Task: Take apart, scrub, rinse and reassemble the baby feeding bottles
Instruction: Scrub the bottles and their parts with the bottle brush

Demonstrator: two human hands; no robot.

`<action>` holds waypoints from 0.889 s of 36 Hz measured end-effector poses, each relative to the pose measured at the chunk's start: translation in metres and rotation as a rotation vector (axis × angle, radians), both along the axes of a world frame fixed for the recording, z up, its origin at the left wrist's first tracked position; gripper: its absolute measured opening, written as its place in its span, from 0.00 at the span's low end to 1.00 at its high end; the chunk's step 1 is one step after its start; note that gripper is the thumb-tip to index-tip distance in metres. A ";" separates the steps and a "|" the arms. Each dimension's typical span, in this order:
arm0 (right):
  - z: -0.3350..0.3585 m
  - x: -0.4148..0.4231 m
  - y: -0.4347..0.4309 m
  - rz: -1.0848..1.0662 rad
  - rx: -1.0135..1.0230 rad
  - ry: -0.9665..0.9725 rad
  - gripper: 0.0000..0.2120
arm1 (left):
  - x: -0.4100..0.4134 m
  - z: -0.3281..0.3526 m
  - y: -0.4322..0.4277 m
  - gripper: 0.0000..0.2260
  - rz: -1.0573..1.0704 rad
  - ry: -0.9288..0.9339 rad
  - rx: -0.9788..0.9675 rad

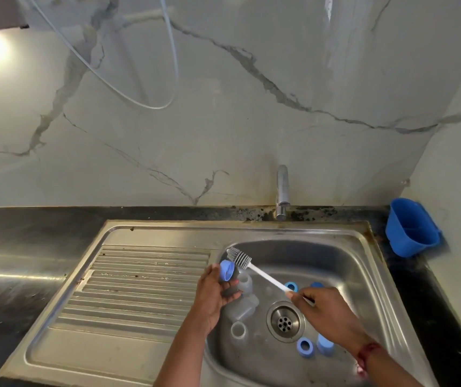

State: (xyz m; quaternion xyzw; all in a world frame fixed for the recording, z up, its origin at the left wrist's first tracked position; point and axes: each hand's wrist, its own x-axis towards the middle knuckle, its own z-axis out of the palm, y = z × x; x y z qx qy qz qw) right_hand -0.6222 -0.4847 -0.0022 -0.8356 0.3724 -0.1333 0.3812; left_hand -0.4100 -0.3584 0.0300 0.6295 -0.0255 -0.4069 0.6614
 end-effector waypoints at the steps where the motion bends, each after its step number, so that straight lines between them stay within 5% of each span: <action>1: 0.001 0.001 0.001 0.004 -0.003 0.013 0.28 | -0.002 0.001 0.000 0.12 -0.008 0.005 0.005; 10: 0.009 -0.008 0.007 0.005 -0.106 0.114 0.24 | 0.002 -0.006 -0.003 0.09 -0.017 -0.118 0.124; 19: 0.013 0.008 0.008 -0.017 -0.107 0.207 0.23 | -0.001 -0.025 -0.003 0.06 -0.195 -0.719 0.339; 27: 0.011 0.011 0.005 0.001 -0.111 0.176 0.25 | 0.023 -0.041 -0.001 0.16 -0.043 -0.681 0.350; 32: 0.015 0.017 0.002 -0.016 -0.071 0.167 0.27 | 0.020 -0.024 -0.002 0.05 -0.113 -0.708 0.229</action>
